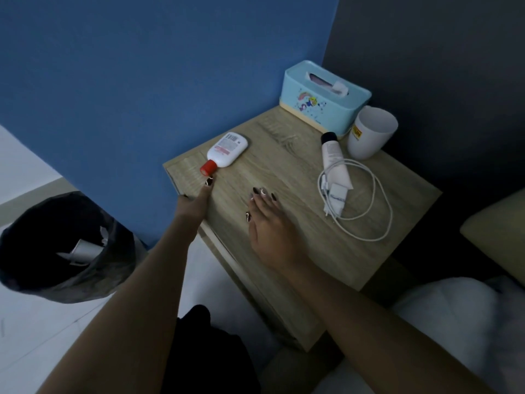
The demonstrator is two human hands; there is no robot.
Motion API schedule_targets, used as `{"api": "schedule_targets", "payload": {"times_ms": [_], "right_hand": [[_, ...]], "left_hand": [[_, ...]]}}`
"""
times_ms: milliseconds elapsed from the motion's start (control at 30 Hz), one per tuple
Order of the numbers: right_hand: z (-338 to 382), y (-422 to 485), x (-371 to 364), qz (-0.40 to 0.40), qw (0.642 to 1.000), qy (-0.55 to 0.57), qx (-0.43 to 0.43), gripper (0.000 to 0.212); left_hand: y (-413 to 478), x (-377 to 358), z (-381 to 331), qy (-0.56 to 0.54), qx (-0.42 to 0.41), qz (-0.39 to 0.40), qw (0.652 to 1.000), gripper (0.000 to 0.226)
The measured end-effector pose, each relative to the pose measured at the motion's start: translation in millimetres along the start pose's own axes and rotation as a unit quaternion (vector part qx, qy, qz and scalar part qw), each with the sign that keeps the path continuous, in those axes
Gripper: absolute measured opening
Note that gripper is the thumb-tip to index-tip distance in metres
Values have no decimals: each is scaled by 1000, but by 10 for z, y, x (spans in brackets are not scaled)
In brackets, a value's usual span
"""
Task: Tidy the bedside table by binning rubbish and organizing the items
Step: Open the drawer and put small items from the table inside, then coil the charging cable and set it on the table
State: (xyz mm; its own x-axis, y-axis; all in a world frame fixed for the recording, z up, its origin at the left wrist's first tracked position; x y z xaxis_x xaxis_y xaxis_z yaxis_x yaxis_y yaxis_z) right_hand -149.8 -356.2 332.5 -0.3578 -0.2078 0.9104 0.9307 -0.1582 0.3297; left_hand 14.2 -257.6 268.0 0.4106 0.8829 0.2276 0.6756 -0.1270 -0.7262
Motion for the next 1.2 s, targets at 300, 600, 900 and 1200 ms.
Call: {"api": "schedule_targets", "payload": {"times_ms": [300,600,900,1200], "right_hand": [[-9,-1,-13,-21,1000,2,3,45],[-75,-1,155,6,989,136,-53,43],[-940,-560,1296,-139,950,137,-243,29],[-1039,-920,1112,61,964,59,-251,60]], "left_hand": [[57,-12,31,-15,-2,9,1000,78],[-172,-36,77,34,43,-8,998,86],[-1017,-24,-503,147,-172,-122,966,79],[-1560,-300,-263,216,-246,-77,942,80]]}}
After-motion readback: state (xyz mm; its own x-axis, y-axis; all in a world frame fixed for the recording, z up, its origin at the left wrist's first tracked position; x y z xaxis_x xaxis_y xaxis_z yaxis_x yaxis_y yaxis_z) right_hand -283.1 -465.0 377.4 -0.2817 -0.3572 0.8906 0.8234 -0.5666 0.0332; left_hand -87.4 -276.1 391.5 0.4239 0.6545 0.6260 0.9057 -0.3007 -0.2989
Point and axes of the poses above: each hand's wrist, its own y-axis towards the middle knuckle, its own x-axis out of the back of the hand, z = x × y, the point moved 7 cm from there along y, towards the middle knuckle, and after that the axes turned 15 degrees about x, right-handed, at the moved point
